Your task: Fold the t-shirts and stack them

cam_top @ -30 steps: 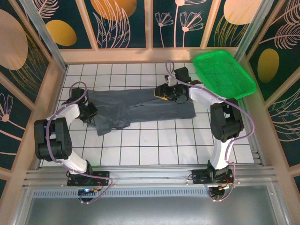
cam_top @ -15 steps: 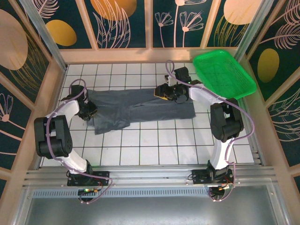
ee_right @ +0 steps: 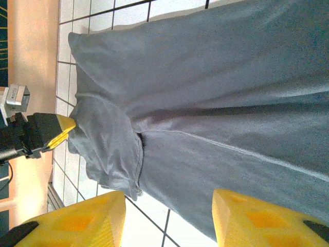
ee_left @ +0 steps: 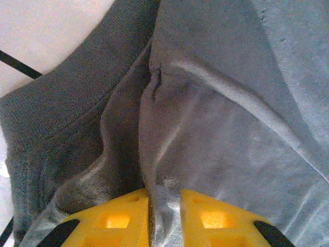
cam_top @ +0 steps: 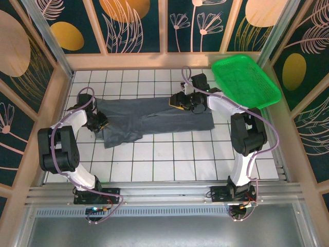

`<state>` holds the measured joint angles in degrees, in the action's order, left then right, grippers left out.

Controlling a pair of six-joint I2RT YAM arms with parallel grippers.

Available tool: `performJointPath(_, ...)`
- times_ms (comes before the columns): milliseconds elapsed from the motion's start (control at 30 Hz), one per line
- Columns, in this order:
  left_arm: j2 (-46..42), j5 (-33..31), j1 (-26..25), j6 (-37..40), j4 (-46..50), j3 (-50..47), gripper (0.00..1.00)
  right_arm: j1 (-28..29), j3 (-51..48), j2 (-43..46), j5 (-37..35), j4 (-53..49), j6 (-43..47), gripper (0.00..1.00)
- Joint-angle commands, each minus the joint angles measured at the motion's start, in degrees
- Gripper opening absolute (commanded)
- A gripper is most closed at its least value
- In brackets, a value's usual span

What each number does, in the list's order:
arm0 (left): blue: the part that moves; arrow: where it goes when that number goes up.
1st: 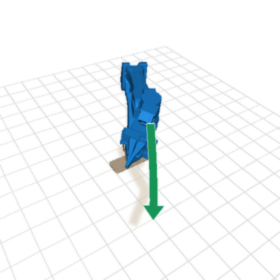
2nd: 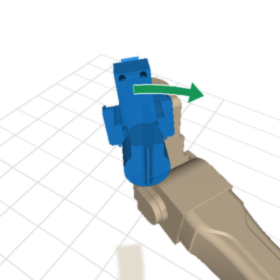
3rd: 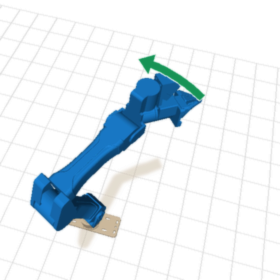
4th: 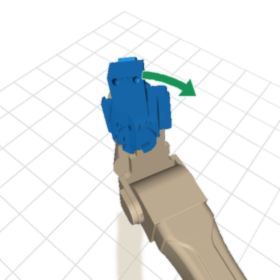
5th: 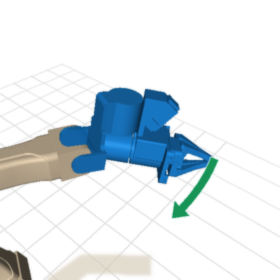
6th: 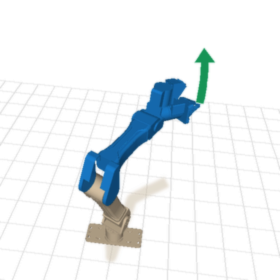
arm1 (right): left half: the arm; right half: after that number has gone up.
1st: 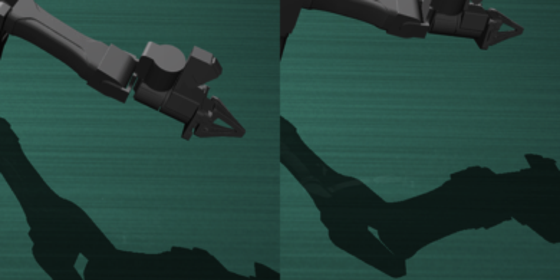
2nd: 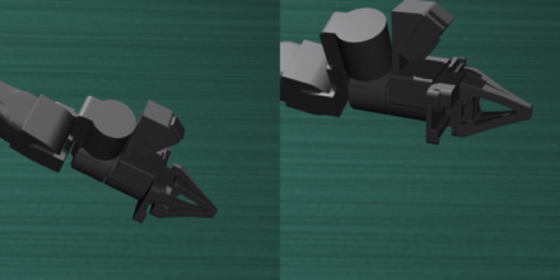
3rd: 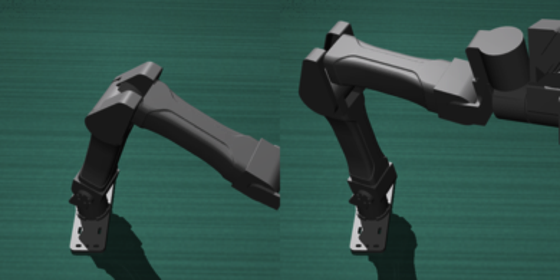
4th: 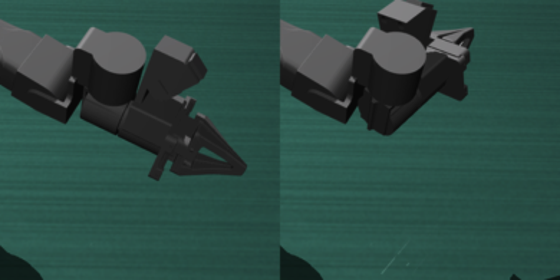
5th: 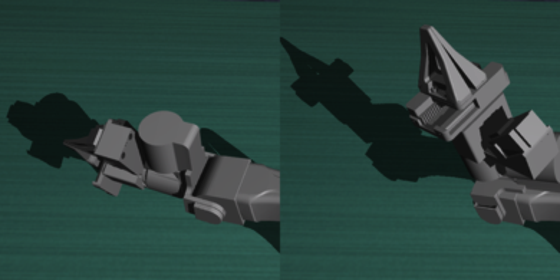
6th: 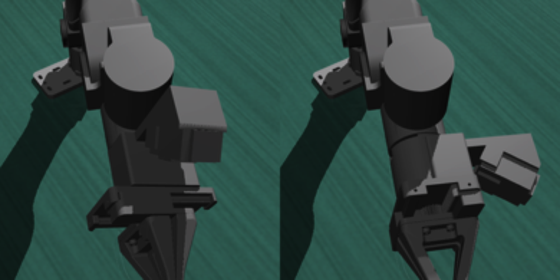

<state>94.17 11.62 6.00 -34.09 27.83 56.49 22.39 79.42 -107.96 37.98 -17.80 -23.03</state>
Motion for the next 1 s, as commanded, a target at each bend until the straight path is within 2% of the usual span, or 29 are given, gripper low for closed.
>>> performJointPath(0,-1.23,1.39,-0.65,0.59,2.22,1.25,0.19,0.34,1.11,0.55,-0.18,0.5,-0.43,0.48)
performJointPath(167,-1.38,1.41,-1.34,0.55,2.81,1.44,0.16,0.29,0.74,0.56,-0.27,0.66,-0.62,0.48)
performJointPath(367,-0.46,-1.76,-1.43,1.15,3.79,1.34,0.0,0.34,0.83,0.73,-0.36,0.58,-0.62,0.48)
performJointPath(600,-0.14,-4.69,-1.45,0.09,6.91,6.31,0.0,0.2,0.51,1.08,-0.71,0.58,-0.61,0.48)
performJointPath(833,3.69,-5.31,-1.44,0.57,12.07,15.44,0.0,-0.21,0.67,1.06,-0.8,0.48,-0.44,0.48)
performJointPath(967,9.07,-5.96,-1.47,1.85,15.09,20.98,0.0,-0.36,0.36,1.24,-0.8,0.58,-0.53,0.48)
